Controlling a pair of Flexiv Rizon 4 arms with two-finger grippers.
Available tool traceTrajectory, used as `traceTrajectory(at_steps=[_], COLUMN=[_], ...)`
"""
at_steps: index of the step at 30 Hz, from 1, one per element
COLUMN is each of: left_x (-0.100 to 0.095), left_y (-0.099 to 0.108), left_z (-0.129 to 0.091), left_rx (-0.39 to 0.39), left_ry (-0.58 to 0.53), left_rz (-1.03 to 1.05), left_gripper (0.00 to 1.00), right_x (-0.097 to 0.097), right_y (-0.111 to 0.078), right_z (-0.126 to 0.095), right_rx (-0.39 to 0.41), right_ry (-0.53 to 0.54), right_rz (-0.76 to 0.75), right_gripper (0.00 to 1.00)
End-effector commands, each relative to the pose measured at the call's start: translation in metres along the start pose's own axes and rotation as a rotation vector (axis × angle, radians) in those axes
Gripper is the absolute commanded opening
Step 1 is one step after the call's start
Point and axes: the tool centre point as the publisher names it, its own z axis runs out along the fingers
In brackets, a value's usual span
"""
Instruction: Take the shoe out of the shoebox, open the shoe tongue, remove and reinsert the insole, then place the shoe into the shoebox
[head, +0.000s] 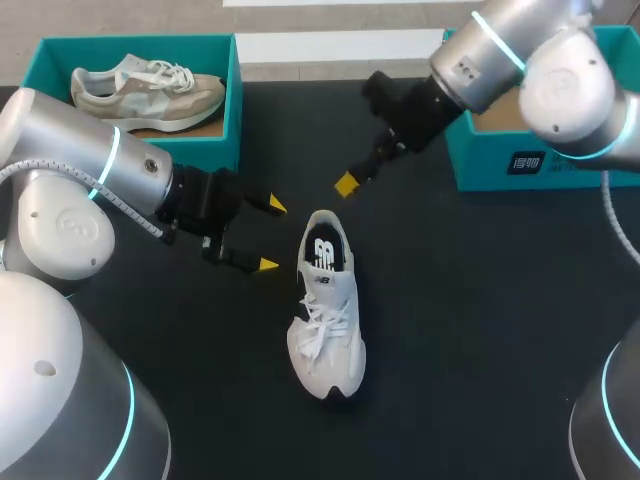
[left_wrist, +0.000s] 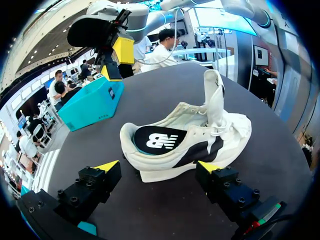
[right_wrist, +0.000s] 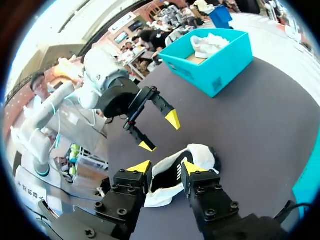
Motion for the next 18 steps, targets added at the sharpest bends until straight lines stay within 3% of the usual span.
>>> traceTrajectory(at_steps=[1, 2, 5, 13, 18], left_x=[0.001, 0.001, 0.001, 0.001, -0.011], left_y=[0.0, 0.0, 0.0, 0.0, 0.005], left_z=[0.0, 0.0, 0.0, 0.0, -0.029], left_rx=[-0.002, -0.002, -0.002, -0.002, -0.023], left_ry=[0.0, 0.0, 0.0, 0.0, 0.003], left_rz=[0.0, 0.0, 0.0, 0.0, 0.029], left_gripper=[1.0, 1.0, 1.0, 1.0, 1.0], right_x=[0.01, 0.01, 0.009, 0.009, 0.009], right_y=[-0.017, -0.017, -0.017, -0.017, -0.017], right_z=[-0.014, -0.014, -0.012, -0.012, -0.012], right_rx=[-0.044, -0.057, -0.055, -0.055, -0.055], right_ry=[-0.121, -0.149, -0.26, -0.26, -0.26], right_rz=[0.031, 0.037, 0.068, 0.068, 0.068], right_gripper=[0.23, 0.0, 0.0, 0.0, 0.0])
